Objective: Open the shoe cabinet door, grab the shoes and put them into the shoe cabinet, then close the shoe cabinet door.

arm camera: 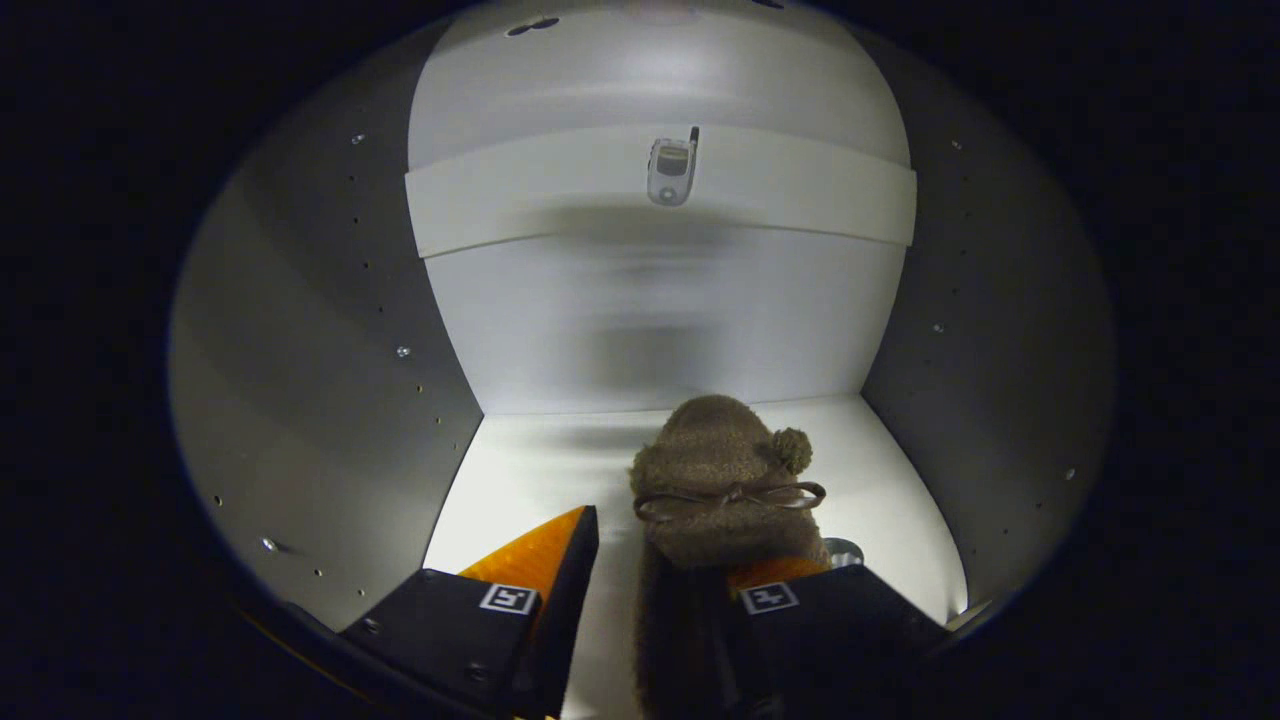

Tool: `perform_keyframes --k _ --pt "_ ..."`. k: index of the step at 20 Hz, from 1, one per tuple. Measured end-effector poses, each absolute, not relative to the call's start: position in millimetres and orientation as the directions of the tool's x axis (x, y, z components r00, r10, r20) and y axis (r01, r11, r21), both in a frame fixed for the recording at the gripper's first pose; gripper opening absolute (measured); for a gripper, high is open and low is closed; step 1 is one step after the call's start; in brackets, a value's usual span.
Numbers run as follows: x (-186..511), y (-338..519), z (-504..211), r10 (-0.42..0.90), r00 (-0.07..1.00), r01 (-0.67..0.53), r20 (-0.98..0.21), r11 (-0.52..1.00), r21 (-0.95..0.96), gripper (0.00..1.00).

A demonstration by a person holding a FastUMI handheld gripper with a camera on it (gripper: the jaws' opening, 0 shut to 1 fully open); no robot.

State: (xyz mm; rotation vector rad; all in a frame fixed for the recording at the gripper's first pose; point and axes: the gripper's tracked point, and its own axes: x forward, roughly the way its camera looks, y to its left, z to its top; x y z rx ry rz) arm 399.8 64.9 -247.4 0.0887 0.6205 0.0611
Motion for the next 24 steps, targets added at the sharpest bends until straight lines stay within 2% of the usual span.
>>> perform_keyframes --k 2,3,6,10,15,20,24 --pt "390.9 61.6 -243.2 0.070 0.813 -0.020 -0.577 0.995 0.093 0.70" --pt "386.4 58.8 -240.8 0.059 0.817 -0.015 -0.574 0.997 0.082 0.79" --pt "365.9 58.5 -220.4 0.064 0.838 -0.017 -0.541 0.996 0.092 0.84" --pt "326.1 51.3 -173.5 0.066 0.894 -0.017 -0.443 0.993 0.115 1.00" --pt "254.5 34.3 -111.9 0.028 0.950 -0.002 -0.310 0.996 0.086 0.99" --pt "168.7 20.0 -52.9 0.037 0.984 -0.009 -0.175 0.987 0.159 0.99" --pt "98.4 6.5 -20.7 0.084 0.991 -0.063 -0.103 0.979 0.193 0.98"
